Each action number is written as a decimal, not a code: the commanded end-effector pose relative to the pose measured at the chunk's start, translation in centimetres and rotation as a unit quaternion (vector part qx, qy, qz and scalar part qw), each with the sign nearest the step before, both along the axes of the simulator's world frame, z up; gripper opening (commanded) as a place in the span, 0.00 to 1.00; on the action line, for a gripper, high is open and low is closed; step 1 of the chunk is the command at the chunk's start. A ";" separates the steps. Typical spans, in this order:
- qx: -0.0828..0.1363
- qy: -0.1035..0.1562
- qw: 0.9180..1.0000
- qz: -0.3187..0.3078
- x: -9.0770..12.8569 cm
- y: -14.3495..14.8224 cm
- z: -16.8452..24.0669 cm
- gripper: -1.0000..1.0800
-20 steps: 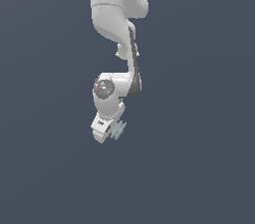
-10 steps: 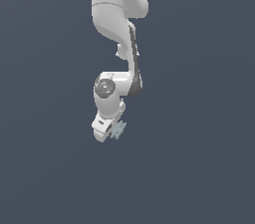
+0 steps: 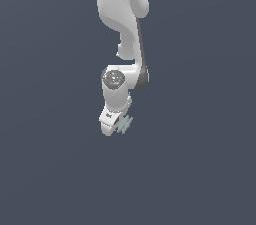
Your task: Pick up the object and move it to a goal position.
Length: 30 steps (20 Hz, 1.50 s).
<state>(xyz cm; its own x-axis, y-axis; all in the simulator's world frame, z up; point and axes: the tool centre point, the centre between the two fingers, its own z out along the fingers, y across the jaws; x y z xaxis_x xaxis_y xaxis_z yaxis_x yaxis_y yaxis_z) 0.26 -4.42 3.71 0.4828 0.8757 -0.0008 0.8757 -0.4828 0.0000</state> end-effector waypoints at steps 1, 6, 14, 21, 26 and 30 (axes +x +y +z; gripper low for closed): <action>0.000 0.000 1.000 0.000 -0.9 1.3 1.0 0.00; -0.001 0.000 1.000 0.001 -3.4 4.8 3.6 0.00; -0.002 0.000 1.000 0.001 -8.1 11.6 8.7 0.00; -0.002 0.000 1.000 0.001 -11.8 17.1 12.8 0.00; -0.001 0.000 1.000 0.001 -13.6 20.1 15.0 0.00; -0.001 0.000 1.000 0.001 -14.5 21.7 16.2 0.00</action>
<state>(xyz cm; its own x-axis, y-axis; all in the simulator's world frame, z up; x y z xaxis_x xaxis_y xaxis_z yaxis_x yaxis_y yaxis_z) -13.87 16.71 19.50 0.4802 0.8772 -0.0014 0.8772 -0.4802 0.0015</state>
